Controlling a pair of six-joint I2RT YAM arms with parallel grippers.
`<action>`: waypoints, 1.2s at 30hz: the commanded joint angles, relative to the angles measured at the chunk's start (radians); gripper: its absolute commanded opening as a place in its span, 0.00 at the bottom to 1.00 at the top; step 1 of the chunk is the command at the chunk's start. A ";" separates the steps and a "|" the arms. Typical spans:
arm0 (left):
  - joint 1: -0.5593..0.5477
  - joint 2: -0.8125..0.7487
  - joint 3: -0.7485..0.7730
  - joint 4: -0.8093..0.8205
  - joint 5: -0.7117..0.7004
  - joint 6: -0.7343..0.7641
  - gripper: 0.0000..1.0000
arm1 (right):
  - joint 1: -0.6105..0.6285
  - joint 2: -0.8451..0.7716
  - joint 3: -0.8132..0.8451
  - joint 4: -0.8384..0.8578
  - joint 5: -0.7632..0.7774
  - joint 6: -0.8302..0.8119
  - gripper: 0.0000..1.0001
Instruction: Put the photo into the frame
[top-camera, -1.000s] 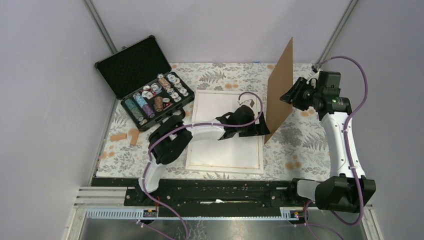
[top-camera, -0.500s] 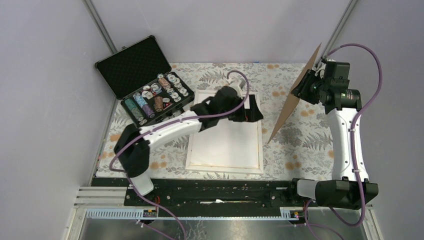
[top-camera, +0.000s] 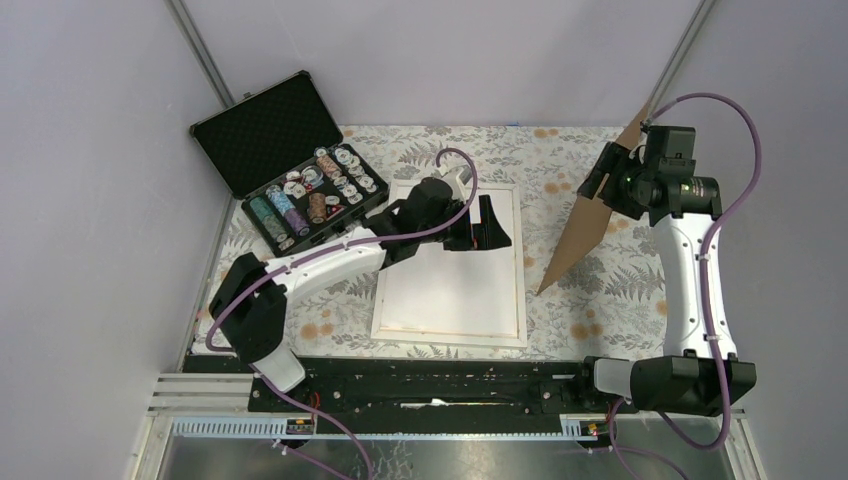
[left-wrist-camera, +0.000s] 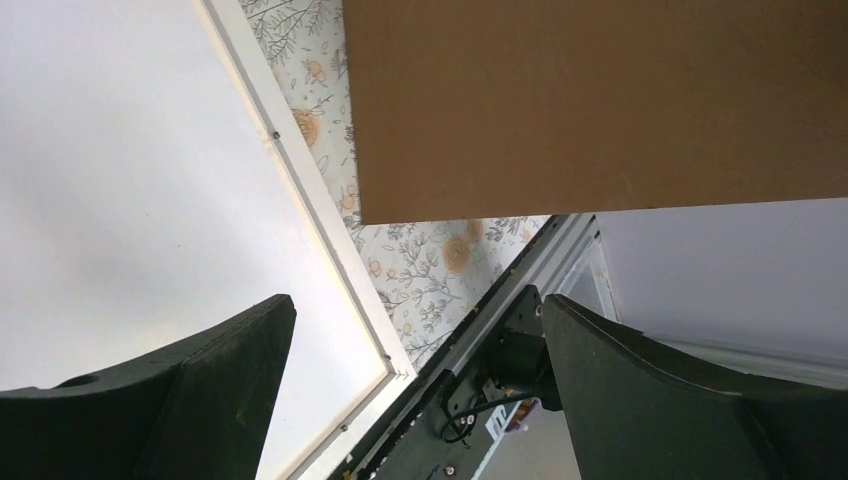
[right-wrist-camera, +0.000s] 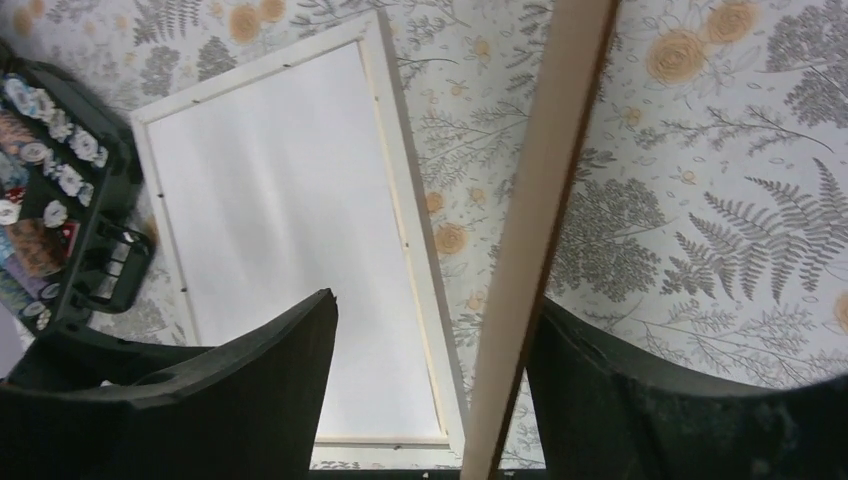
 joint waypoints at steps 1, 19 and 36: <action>0.001 -0.016 0.012 0.089 0.052 -0.012 0.99 | 0.005 0.033 0.029 -0.044 0.059 -0.023 0.73; 0.138 -0.245 0.210 -0.236 -0.068 0.288 0.99 | 0.005 -0.099 0.103 0.095 0.153 -0.110 0.00; 0.181 -0.604 -0.072 -0.030 -0.967 0.652 0.99 | 0.013 -0.172 -0.107 0.654 -0.687 0.487 0.00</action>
